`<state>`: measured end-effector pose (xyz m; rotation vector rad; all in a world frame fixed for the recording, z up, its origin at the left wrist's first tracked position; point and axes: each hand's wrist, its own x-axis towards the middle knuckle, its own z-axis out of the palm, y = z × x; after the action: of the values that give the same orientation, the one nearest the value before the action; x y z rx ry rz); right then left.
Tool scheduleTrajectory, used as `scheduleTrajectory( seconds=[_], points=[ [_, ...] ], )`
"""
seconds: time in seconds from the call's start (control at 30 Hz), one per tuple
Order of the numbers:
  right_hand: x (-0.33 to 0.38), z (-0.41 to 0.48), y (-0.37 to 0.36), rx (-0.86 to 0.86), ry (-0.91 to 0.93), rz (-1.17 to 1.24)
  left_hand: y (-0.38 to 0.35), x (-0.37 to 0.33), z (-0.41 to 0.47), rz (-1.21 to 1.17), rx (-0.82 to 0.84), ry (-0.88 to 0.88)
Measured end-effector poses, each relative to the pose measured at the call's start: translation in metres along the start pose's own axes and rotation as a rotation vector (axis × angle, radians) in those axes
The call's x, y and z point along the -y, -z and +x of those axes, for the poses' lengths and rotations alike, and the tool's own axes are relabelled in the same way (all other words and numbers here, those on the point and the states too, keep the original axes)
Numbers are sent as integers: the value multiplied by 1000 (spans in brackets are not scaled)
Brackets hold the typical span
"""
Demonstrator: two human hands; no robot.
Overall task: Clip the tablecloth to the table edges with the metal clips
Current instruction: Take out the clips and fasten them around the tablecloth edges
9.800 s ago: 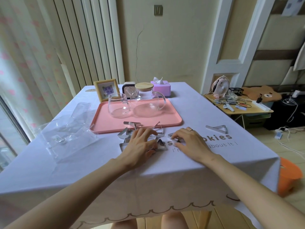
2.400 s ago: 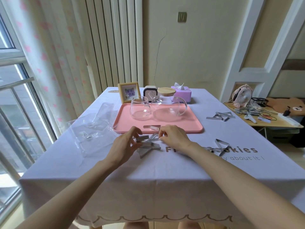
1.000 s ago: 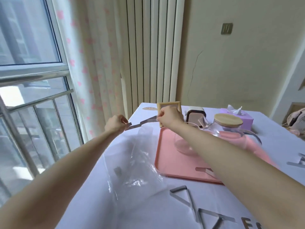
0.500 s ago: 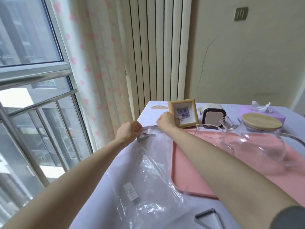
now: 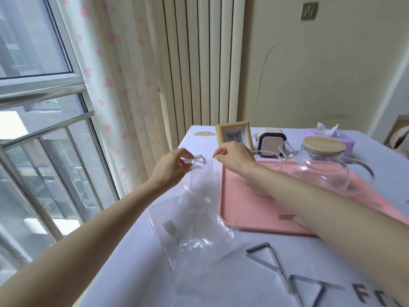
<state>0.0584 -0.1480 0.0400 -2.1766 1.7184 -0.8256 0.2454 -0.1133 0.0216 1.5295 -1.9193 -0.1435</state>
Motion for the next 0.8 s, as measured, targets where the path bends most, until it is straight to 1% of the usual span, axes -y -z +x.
scheduleTrajectory(
  seconds=[0.13,0.23,0.3,0.4,0.5,0.57,0.63,0.7,0.8],
  points=[
    [-10,-57,33,25,105,45,7,-45,-41,-49,30,-162],
    [-26,-100,59,45,153,54,6,-74,-74,-101,110,-273],
    [-39,-123,75,46,158,24,2,-91,-93,-94,181,-322],
    [-62,-149,94,76,129,-124,-5,-111,-114,1,208,-408],
    [-86,-170,102,175,57,-277,-13,-123,-127,96,263,-463],
    [-99,-180,100,220,21,-374,-19,-129,-133,238,262,-537],
    [-108,-187,93,216,-4,-470,-25,-135,-138,389,243,-618],
    [-110,-190,87,164,-13,-463,-30,-141,-142,474,249,-650],
    [-107,-194,88,100,-31,-332,-34,-148,-145,540,179,-666]
  ],
)
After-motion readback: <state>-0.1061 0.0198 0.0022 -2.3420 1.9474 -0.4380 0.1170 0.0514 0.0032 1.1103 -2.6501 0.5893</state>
